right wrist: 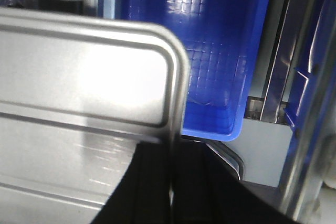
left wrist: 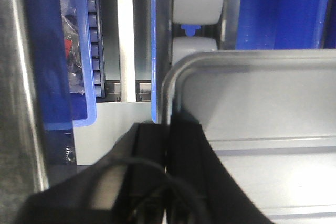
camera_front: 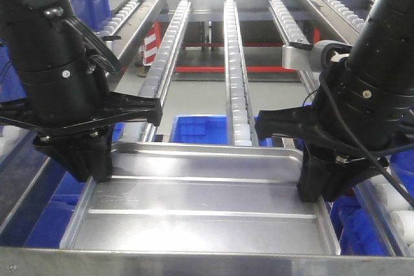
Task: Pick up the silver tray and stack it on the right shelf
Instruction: 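Close both grippers on the silver tray's side rims, then lift the silver tray up off the rack with both grippers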
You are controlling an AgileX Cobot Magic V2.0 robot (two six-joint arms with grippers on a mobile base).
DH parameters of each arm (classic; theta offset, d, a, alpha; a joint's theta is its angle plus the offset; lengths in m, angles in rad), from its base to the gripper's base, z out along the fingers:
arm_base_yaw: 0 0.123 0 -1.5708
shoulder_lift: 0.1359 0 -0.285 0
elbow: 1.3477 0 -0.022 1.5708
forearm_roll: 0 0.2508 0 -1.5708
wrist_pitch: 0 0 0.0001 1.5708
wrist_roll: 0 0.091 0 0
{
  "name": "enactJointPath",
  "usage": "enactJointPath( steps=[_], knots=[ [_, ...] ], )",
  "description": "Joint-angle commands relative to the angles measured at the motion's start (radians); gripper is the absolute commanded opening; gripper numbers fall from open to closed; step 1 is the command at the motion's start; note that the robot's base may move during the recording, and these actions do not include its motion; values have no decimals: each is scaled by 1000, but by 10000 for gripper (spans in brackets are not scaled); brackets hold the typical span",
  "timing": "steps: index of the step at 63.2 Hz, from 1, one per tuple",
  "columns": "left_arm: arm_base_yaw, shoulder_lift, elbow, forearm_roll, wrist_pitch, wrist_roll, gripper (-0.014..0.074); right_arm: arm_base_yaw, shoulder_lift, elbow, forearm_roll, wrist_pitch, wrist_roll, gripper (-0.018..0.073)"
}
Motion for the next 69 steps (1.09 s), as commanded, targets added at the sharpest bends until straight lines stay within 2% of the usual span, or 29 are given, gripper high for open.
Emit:
enactJointPath(
  steps=[1, 30, 49, 69],
  knots=[
    [4, -16, -21, 41, -58, -7, -101, 2, -3, -12, -28, -109, -16, 56],
    [4, -16, -203, 163, 0, -9, -101, 0, -5, -194, -126, -60, -16, 56],
    [12, -30, -237, 176, 29, -9, -101, -3, -19, -249, -128, -10, -16, 56],
    [12, -175, -238, 174, 94, -9, -101, 0, -161, -251, -128, 68, -16, 56]
  ],
)
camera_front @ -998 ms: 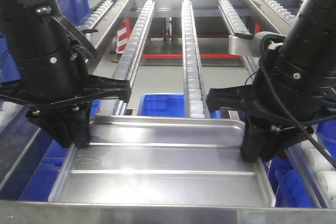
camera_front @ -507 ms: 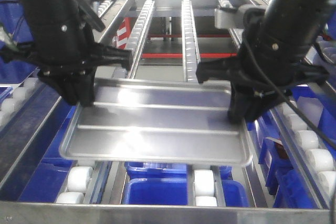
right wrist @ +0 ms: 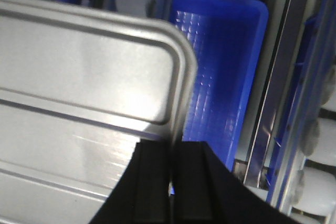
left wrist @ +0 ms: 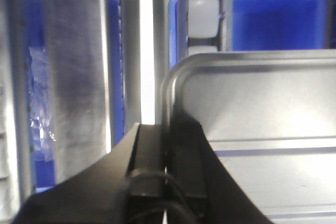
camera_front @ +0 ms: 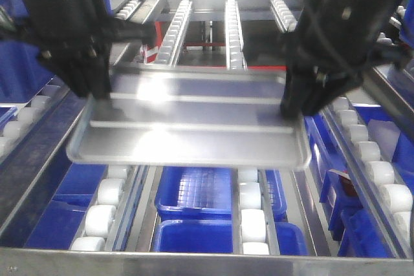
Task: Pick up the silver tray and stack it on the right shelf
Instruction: 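Lift the silver tray up off the rack with both grippers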
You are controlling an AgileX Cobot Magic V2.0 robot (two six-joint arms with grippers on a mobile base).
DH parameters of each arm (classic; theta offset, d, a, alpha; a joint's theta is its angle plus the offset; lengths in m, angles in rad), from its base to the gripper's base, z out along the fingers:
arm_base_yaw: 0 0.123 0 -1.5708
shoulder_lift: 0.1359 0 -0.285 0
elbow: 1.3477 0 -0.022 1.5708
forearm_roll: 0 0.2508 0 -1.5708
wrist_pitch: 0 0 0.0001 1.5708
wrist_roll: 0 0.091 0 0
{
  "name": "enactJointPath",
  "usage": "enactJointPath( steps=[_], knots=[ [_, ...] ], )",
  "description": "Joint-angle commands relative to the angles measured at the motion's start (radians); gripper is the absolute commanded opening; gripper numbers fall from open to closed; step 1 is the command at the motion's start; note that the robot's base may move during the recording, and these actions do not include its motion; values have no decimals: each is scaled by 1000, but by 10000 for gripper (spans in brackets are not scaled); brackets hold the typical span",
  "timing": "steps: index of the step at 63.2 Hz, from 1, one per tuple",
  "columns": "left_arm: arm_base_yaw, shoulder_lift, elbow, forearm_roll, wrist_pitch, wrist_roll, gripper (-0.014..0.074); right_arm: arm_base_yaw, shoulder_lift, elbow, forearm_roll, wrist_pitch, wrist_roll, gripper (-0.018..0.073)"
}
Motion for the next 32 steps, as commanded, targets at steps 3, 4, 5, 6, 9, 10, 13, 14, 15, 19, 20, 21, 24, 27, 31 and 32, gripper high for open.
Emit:
enactJointPath(
  steps=[3, 4, 5, 6, 9, 10, 13, 14, 15, 19, 20, 21, 24, 27, 31, 32],
  knots=[
    [-14, -115, -38, 7, 7, 15, -101, 11, -121, -39, -5, -8, -26, 56],
    [-14, -123, -38, 7, 14, 15, -101, 12, -130, -39, -5, -2, -26, 56],
    [-14, -131, -38, 7, 22, 15, -101, 12, -134, -39, -5, 3, -26, 56],
    [-14, -142, -38, 7, 32, 15, -101, 13, -147, -39, -5, 9, -26, 56],
    [-14, -167, -38, 7, 55, 15, -101, 13, -178, -39, -5, 30, -26, 56],
    [-14, -175, -38, 7, 62, 15, -101, 13, -186, -39, -5, 36, -26, 56],
    [-14, -196, -38, 6, 85, 15, -101, 13, -211, -39, -5, 50, -26, 56],
    [-17, -202, -38, 6, 90, 15, -101, 13, -219, -39, -5, 56, -26, 56],
    [-20, -209, -38, 6, 97, 15, -101, 13, -227, -39, -5, 59, -26, 56],
    [-32, -237, -38, 11, 120, 15, -101, 13, -262, -39, -6, 70, -26, 56],
    [-36, -242, -38, 11, 124, 15, -101, 13, -270, -39, -6, 73, -26, 56],
    [-42, -248, -38, 11, 128, 15, -101, 13, -281, -39, -6, 76, -26, 56],
    [-60, -270, -38, 14, 142, 15, -100, 13, -304, -39, -6, 86, -26, 56],
    [-77, -290, -38, 14, 152, 13, -100, 13, -329, -40, -6, 96, -26, 56],
    [-105, -310, -38, 16, 161, 11, -100, 13, -357, -40, -6, 108, -26, 56],
    [-110, -316, -38, 19, 165, 7, -100, 13, -366, -40, -6, 111, -26, 56]
  ],
)
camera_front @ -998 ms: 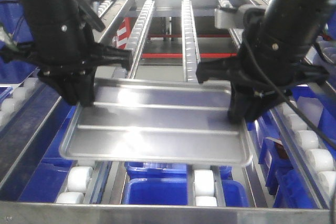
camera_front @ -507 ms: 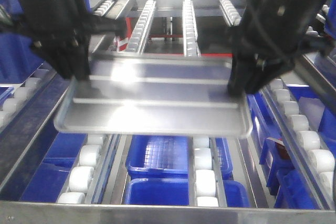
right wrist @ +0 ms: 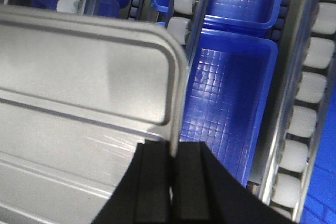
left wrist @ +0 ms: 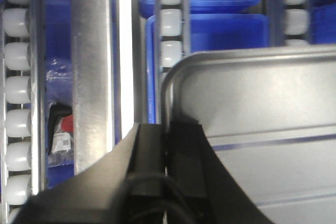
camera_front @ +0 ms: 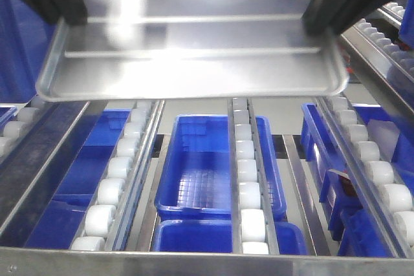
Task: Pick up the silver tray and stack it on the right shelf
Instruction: 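Lift the silver tray up off the rack with both grippers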
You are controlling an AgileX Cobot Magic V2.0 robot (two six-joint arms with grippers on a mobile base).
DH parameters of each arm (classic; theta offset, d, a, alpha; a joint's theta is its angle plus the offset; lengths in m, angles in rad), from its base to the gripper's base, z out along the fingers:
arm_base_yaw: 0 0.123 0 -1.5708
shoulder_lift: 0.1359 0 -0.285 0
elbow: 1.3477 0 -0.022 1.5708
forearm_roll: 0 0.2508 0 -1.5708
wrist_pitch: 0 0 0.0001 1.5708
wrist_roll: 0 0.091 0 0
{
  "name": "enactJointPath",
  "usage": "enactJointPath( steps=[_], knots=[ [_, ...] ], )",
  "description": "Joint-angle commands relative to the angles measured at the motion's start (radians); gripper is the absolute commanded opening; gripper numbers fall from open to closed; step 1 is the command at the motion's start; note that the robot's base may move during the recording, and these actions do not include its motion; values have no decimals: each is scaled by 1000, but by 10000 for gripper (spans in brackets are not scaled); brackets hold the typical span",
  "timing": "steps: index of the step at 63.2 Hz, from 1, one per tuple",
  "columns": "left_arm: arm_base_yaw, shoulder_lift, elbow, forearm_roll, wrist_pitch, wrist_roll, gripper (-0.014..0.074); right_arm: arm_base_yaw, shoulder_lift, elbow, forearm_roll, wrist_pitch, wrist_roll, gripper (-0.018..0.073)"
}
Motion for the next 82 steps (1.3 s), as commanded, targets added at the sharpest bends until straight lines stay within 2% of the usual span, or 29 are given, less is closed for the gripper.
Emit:
enactJointPath(
  steps=[1, 6, 25, 82],
  knots=[
    [-40, -64, -31, 50, 23, -3, -100, -3, -75, -36, -27, -31, -19, 56],
    [-63, -84, -31, 89, 41, -59, -100, -3, -104, -36, -27, -17, -19, 56],
    [-82, -114, -47, 126, 41, -83, -100, -3, -121, -36, -60, 38, -19, 56],
    [-82, -112, -47, 128, 76, -83, -101, -3, -121, -36, -61, 53, -19, 56]
  ],
)
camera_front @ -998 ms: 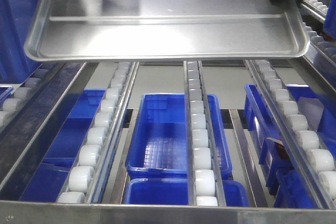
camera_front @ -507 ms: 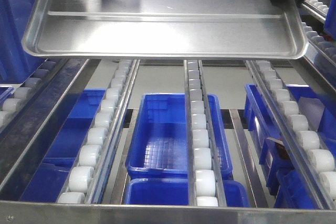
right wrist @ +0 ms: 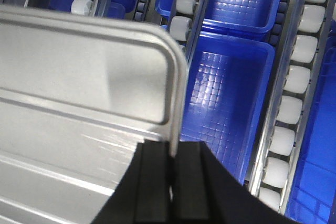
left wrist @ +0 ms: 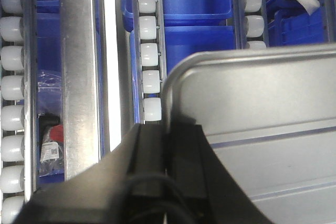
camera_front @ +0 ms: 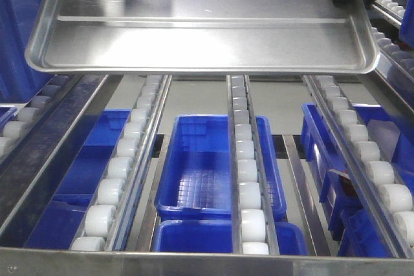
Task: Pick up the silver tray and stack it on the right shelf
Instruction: 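Lift the silver tray up off the rack with both grippers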
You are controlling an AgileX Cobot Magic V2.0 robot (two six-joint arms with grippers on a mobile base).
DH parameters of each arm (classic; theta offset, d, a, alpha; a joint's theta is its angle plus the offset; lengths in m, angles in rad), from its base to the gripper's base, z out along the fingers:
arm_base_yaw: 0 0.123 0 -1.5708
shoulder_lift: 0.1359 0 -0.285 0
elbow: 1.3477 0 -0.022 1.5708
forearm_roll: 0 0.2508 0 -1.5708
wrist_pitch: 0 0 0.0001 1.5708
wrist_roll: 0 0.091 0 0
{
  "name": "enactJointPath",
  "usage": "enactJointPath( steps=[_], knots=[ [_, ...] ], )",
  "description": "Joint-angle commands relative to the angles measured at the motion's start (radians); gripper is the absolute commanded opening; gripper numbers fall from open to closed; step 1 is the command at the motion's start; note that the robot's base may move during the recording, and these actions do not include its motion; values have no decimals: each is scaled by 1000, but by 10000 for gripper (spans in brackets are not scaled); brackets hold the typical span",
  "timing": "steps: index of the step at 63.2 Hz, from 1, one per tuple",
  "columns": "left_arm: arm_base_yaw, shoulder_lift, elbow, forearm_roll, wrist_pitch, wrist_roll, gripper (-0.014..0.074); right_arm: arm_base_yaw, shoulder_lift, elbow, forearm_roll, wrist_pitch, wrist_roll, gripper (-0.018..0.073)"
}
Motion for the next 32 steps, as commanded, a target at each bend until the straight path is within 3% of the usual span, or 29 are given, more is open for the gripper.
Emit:
enactJointPath(
  steps=[1, 32],
  knots=[
    [-2, -34, -32, 76, 19, -1, -101, -6, -30, -36, -56, -19, -15, 56],
    [-2, -34, -32, 76, 19, -1, -101, -6, -30, -36, -56, -19, -15, 56]
  ],
)
